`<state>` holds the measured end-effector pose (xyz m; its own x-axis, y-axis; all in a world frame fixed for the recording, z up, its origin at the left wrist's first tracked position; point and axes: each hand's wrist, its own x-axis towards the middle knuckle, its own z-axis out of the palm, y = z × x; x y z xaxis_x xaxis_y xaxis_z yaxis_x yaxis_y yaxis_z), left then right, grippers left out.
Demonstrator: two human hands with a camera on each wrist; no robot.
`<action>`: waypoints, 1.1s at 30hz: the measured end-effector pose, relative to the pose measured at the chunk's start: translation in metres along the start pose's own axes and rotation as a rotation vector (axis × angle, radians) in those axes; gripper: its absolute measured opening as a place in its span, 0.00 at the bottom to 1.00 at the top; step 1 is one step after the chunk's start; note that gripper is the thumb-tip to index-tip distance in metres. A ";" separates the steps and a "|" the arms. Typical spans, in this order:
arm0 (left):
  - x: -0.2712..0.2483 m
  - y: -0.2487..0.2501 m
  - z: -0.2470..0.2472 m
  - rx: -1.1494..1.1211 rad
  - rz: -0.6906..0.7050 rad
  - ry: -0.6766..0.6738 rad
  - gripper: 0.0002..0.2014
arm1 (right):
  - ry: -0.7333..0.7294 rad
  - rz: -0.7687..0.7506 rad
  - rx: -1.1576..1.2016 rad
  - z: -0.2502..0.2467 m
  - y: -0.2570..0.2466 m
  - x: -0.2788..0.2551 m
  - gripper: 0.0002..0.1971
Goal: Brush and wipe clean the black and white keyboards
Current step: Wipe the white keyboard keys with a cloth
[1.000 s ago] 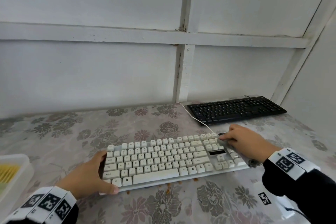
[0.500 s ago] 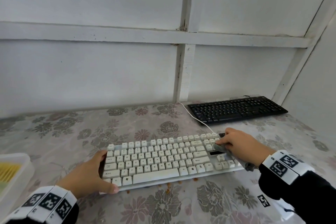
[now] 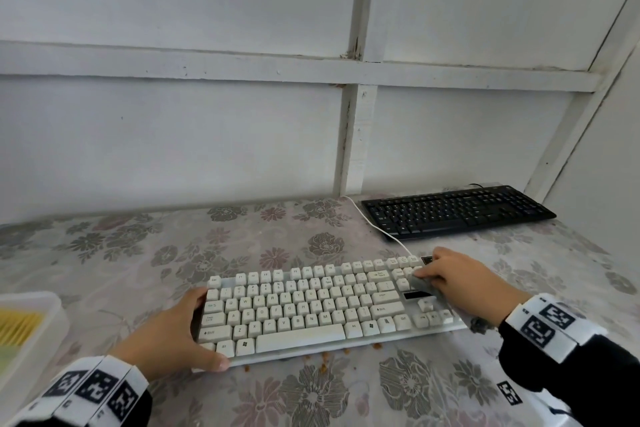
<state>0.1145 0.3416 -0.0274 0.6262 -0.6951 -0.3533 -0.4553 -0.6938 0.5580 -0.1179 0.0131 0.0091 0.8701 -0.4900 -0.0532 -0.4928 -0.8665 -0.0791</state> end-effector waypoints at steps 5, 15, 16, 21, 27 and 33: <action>-0.001 0.002 -0.001 -0.017 -0.006 -0.018 0.59 | -0.007 0.097 -0.089 -0.010 0.027 0.003 0.12; -0.006 0.007 -0.003 -0.031 -0.008 -0.045 0.68 | -0.003 0.095 -0.113 -0.003 0.049 -0.006 0.14; -0.006 0.007 -0.004 -0.027 -0.010 -0.051 0.69 | -0.010 0.115 -0.133 -0.004 0.053 -0.008 0.13; -0.006 0.006 -0.005 -0.015 -0.010 -0.053 0.74 | -0.034 0.146 -0.095 -0.012 0.063 -0.010 0.13; -0.005 0.010 -0.001 0.001 -0.017 -0.005 0.55 | 0.009 0.174 -0.125 -0.014 0.055 0.003 0.11; -0.004 0.008 -0.001 -0.001 -0.016 -0.007 0.55 | -0.049 0.045 -0.099 -0.005 0.032 -0.003 0.14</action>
<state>0.1087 0.3391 -0.0203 0.6293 -0.6849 -0.3673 -0.4442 -0.7048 0.5531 -0.1368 -0.0138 0.0118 0.8444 -0.5257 -0.1033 -0.5264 -0.8499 0.0226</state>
